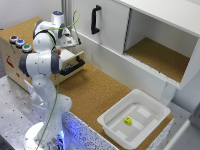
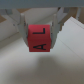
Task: Turn the pink block right
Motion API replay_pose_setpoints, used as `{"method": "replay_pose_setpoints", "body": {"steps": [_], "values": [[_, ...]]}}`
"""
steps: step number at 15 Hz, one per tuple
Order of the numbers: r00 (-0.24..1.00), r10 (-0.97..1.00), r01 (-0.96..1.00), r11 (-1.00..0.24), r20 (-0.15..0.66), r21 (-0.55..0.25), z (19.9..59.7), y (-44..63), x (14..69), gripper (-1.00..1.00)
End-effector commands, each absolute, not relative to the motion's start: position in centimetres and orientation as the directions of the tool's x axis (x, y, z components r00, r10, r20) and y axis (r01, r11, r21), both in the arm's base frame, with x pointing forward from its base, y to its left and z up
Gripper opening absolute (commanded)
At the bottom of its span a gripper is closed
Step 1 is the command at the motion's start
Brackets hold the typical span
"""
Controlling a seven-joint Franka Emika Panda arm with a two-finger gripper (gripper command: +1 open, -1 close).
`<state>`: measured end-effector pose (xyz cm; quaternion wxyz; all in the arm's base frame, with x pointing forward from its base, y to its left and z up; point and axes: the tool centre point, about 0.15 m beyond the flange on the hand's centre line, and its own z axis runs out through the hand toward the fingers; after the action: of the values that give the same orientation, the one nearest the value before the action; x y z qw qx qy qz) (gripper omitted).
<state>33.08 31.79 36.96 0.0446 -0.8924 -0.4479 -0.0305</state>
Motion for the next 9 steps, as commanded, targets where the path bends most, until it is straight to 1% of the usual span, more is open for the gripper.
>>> {"method": "replay_pose_setpoints", "body": {"steps": [1, 3, 4, 7, 8, 9], "values": [[0.829, 0.544, 0.558, -0.821, 0.129, -0.123, 34.3, 29.8, 34.4, -1.0], [0.895, 0.421, 0.441, -0.884, 0.148, -0.153, 34.0, 29.4, 34.9, -1.0], [0.924, 0.355, 0.375, -0.912, 0.14, -0.165, 33.5, 29.2, 35.0, -1.0], [0.971, 0.2, 0.22, -0.963, 0.135, -0.156, 32.5, 28.6, 35.3, -1.0], [0.976, 0.173, 0.193, -0.968, 0.13, -0.159, 32.3, 28.7, 35.5, -1.0], [0.975, 0.181, 0.199, -0.97, 0.131, -0.139, 32.3, 29.2, 35.7, -1.0]]}}
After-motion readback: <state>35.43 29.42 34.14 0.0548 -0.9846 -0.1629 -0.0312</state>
